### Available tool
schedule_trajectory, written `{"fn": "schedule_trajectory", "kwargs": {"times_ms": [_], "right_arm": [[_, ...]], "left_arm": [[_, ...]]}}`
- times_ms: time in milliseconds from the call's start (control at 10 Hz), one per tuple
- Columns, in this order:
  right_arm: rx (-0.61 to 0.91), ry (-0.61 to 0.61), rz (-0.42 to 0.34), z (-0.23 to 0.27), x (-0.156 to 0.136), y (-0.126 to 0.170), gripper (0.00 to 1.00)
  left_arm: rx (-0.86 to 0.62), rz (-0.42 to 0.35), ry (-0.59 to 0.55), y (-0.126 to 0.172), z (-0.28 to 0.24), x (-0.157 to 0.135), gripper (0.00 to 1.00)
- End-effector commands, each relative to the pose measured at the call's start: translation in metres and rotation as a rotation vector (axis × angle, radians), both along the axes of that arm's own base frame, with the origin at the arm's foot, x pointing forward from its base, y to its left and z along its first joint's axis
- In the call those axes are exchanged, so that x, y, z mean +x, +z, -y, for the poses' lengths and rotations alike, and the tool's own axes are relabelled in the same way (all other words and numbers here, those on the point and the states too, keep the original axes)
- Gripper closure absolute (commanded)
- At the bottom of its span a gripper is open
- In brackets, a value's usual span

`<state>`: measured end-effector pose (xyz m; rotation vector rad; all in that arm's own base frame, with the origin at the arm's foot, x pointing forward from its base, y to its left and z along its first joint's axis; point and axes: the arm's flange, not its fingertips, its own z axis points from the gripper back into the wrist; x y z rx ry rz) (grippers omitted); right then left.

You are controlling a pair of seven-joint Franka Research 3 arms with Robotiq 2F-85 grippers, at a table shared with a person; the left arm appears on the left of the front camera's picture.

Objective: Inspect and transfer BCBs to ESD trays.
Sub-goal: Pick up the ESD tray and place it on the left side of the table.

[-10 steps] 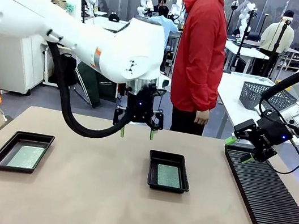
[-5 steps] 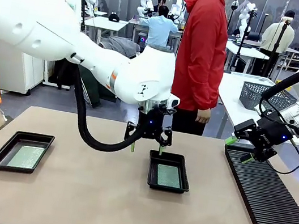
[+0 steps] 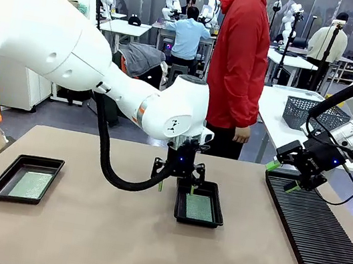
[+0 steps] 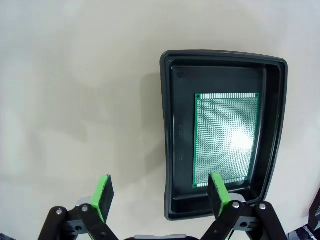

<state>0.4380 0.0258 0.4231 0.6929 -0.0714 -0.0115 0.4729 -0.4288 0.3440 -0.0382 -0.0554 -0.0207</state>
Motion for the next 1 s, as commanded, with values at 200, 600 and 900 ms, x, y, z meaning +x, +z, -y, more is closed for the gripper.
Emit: {"fn": "schedule_trajectory", "kwargs": {"times_ms": [200,600,900], "right_arm": [[-0.012,-0.022,-0.003,-0.002,0.000,0.001,0.00],[-0.012,-0.022,-0.003,-0.002,0.000,0.001,0.00],[-0.012,-0.022,-0.003,-0.002,0.000,0.001,0.00]], "left_arm": [[0.006,0.007,0.014,-0.016,0.004,0.005,0.00],[0.011,-0.014,0.001,-0.018,0.003,0.005,0.00],[0.011,-0.014,0.001,-0.018,0.003,0.005,0.00]]}}
